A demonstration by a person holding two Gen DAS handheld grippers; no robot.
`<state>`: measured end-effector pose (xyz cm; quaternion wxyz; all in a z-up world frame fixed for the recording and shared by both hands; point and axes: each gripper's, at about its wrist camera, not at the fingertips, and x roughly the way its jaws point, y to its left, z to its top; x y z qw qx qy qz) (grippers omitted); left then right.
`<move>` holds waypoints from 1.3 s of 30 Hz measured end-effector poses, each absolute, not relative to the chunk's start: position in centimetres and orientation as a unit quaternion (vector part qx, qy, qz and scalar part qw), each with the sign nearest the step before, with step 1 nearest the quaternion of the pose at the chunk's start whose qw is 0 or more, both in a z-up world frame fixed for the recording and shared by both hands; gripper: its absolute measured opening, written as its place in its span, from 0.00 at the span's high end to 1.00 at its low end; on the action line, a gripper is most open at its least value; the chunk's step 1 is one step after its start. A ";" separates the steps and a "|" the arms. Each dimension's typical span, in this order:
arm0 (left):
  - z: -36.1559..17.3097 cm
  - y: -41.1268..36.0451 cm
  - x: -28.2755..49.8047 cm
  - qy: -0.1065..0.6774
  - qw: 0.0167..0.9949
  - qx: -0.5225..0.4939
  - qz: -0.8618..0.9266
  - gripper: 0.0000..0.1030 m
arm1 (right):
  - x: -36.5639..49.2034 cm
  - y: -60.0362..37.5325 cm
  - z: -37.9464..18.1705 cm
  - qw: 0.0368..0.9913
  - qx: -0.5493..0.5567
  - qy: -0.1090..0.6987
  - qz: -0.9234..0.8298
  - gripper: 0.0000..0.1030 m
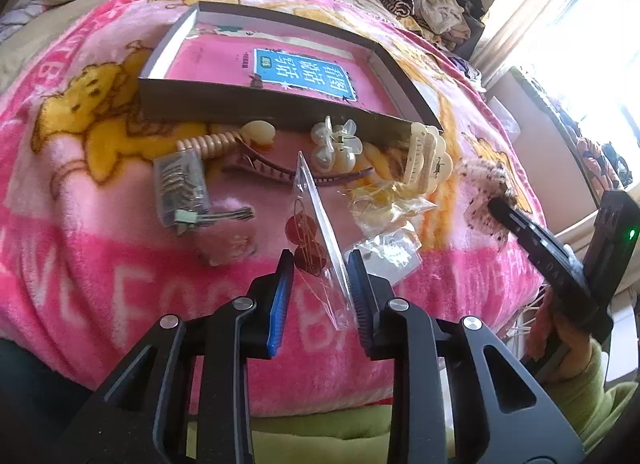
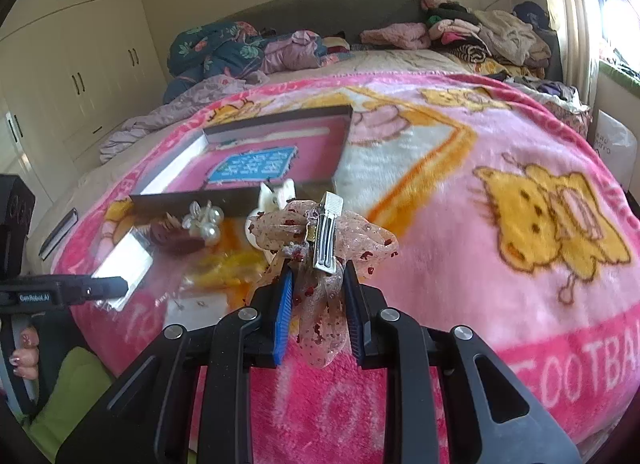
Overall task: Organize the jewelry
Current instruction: 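Grasp the pink lace bow hair clip with the right tool while the left tool grasps the clear plastic bag, then carry the bow clip and plastic bag into the grey box while both tools open to release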
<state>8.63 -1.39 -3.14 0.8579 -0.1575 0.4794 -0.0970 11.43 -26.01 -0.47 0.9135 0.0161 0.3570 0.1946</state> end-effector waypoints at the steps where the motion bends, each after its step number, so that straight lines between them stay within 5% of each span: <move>1: -3.0 -1.3 8.4 0.476 0.861 -0.151 -0.094 0.81 | 11.5 -25.9 -0.2 0.914 0.017 0.354 0.197 0.78; 9: -2.6 0.0 7.4 0.465 0.869 -0.144 -0.092 0.93 | 11.8 -24.1 1.5 0.919 0.005 0.336 0.206 0.78; 39: 1.0 6.8 17.4 0.411 0.896 -0.163 -0.044 0.93 | 19.9 -18.3 4.7 0.927 -0.028 0.307 0.214 0.78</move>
